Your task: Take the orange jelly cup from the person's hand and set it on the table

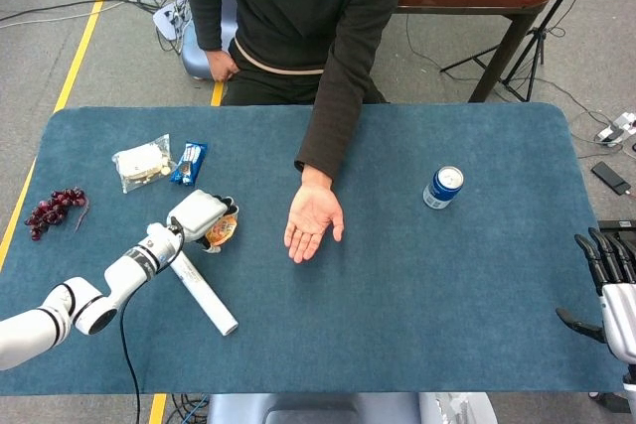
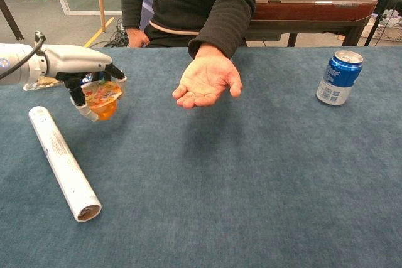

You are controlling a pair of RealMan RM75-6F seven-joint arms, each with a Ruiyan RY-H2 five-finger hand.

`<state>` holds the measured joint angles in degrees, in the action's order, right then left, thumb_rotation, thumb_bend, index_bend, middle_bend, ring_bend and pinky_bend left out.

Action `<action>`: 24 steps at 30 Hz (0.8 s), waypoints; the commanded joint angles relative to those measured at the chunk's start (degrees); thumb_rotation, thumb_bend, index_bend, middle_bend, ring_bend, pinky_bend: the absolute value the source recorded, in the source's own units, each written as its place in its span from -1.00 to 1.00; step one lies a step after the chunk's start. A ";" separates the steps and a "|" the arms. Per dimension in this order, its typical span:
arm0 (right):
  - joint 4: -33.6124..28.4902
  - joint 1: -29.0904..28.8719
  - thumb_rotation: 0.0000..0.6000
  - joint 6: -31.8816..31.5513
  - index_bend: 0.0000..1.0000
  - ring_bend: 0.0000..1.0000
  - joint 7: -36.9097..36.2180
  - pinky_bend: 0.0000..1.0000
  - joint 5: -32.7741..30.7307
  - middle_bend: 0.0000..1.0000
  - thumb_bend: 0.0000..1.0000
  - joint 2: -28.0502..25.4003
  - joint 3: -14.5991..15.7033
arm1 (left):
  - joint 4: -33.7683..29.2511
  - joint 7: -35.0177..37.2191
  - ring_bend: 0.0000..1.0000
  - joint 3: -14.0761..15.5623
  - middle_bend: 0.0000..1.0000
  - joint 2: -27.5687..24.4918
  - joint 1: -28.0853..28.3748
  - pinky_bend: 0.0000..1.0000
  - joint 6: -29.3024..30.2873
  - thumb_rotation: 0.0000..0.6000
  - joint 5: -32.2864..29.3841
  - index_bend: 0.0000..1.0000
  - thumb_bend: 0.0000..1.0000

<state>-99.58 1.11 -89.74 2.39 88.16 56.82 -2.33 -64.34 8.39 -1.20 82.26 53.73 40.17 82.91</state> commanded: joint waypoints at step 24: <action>0.98 0.40 1.00 -0.53 -0.97 -1.00 -1.25 -0.89 0.12 -0.98 -0.90 0.23 -0.01 | -13.54 -10.96 -1.00 -4.10 -1.00 -10.96 -4.62 -0.57 2.99 1.00 -11.65 -1.00 -0.72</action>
<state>-98.61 1.50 -90.26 1.16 88.28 57.04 -2.34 -75.40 -1.36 -4.45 73.68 50.62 40.97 72.90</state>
